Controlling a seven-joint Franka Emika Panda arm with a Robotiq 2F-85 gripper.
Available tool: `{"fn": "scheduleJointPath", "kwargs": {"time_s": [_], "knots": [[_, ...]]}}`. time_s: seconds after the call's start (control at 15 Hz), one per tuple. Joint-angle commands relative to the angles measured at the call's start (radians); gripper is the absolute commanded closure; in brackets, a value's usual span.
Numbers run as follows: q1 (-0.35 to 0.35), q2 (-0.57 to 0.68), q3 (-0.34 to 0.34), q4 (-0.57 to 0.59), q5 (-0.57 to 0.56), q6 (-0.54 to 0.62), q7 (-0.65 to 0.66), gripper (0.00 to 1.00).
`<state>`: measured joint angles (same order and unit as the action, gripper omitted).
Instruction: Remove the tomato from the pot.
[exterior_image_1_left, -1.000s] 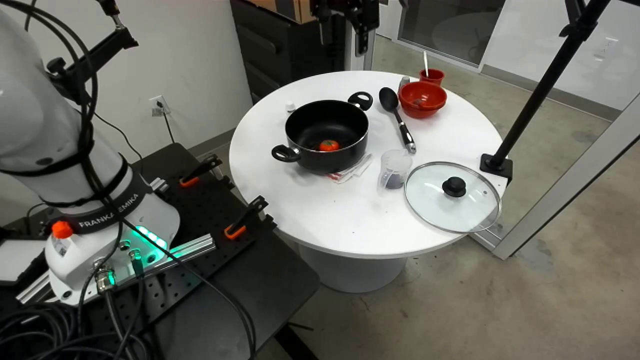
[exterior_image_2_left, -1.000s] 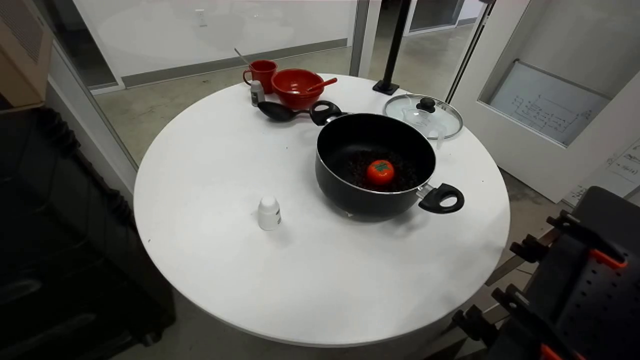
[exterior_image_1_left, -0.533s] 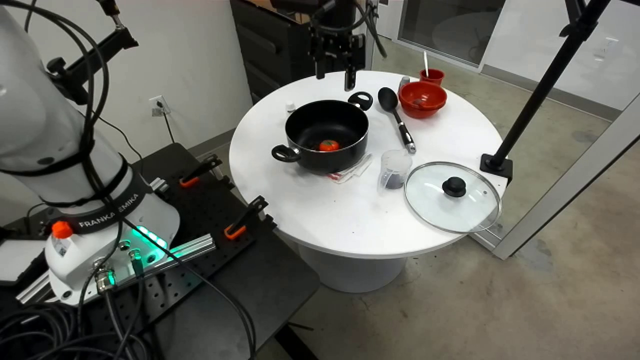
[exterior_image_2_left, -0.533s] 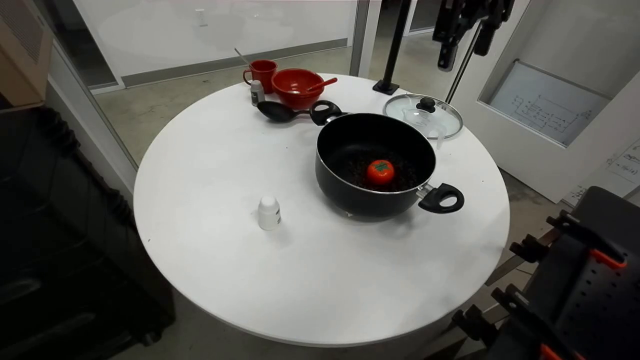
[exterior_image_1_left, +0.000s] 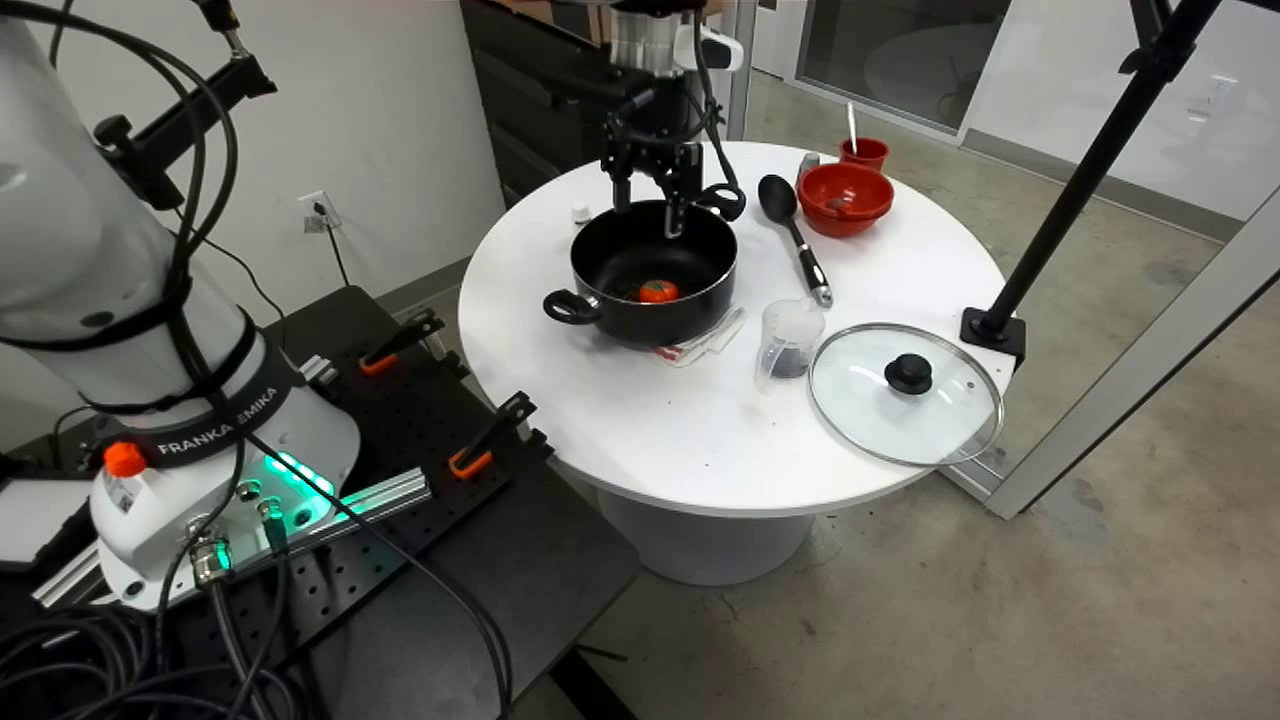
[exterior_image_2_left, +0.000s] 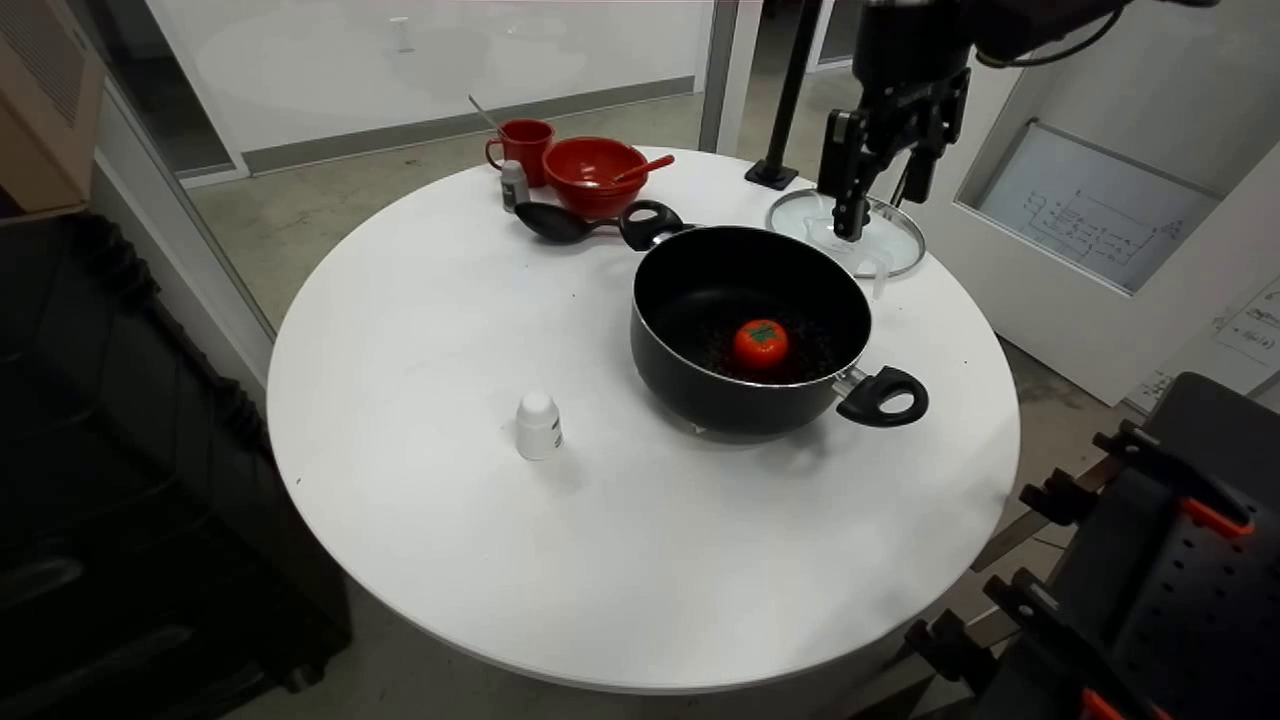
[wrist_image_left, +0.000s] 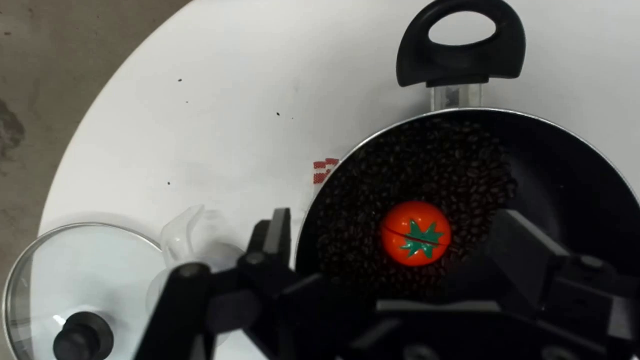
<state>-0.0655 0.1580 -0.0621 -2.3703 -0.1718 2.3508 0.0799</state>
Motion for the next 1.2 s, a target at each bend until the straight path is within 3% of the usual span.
{"fn": "scheduleJointPath", "kwargs": {"time_s": [0.0,0.53,1.13], "knots": [[0.005,0.068,-0.007,0.006,0.009,0.088,0.002,0.0],[0.035,0.146,-0.015,-0.039,-0.011,0.357,0.011,0.0],[0.096,0.224,-0.02,0.007,-0.013,0.354,0.02,0.0]]}}
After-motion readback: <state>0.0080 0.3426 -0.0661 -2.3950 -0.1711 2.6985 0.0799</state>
